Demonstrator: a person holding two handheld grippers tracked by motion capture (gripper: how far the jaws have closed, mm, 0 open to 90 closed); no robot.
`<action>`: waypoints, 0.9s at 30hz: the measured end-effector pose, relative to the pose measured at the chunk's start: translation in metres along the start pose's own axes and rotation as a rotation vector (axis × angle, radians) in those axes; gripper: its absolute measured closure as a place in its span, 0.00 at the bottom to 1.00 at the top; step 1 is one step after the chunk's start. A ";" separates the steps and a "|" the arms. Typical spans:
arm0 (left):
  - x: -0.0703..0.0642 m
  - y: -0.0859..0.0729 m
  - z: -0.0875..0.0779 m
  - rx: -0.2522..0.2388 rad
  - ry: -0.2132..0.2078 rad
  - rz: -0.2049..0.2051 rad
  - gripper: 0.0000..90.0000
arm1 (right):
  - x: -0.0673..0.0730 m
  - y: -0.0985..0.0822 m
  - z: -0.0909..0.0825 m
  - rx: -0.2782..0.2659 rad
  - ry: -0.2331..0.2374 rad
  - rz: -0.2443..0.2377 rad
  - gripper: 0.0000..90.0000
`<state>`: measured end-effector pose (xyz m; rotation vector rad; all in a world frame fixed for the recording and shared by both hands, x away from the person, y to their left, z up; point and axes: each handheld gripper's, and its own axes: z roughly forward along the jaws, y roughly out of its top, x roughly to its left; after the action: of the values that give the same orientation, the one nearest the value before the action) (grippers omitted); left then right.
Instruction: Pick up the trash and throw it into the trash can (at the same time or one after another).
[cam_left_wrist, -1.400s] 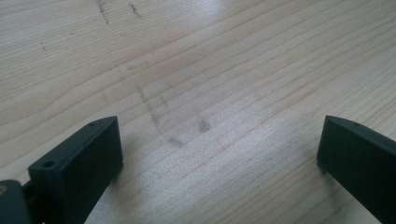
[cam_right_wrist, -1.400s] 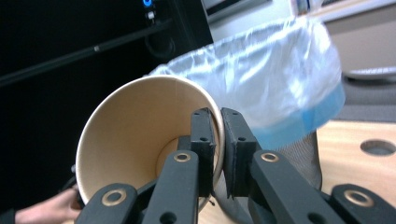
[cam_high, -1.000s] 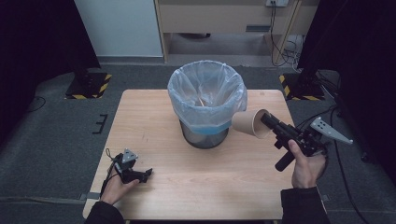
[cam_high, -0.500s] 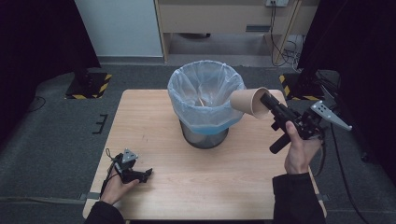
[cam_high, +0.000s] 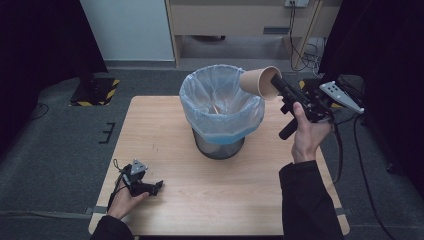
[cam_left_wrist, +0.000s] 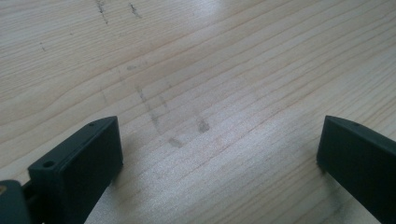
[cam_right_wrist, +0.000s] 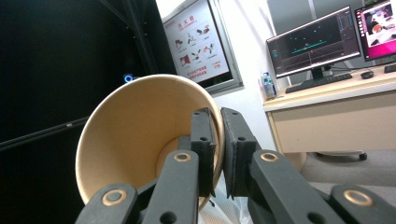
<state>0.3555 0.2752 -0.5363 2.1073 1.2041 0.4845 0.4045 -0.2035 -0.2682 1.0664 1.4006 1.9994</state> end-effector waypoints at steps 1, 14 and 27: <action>0.000 0.000 0.000 0.000 0.000 0.001 0.00 | 0.000 0.000 0.004 0.002 -0.004 0.000 0.94; 0.000 0.000 0.000 -0.002 0.000 -0.001 0.00 | 0.000 -0.018 0.053 0.079 -0.050 -0.013 0.94; 0.000 0.000 0.000 -0.003 -0.002 -0.002 0.00 | -0.014 -0.049 0.088 0.175 -0.041 -0.033 0.66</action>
<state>0.3556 0.2752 -0.5365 2.1032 1.2031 0.4833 0.4813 -0.1471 -0.3026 1.1433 1.5850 1.8480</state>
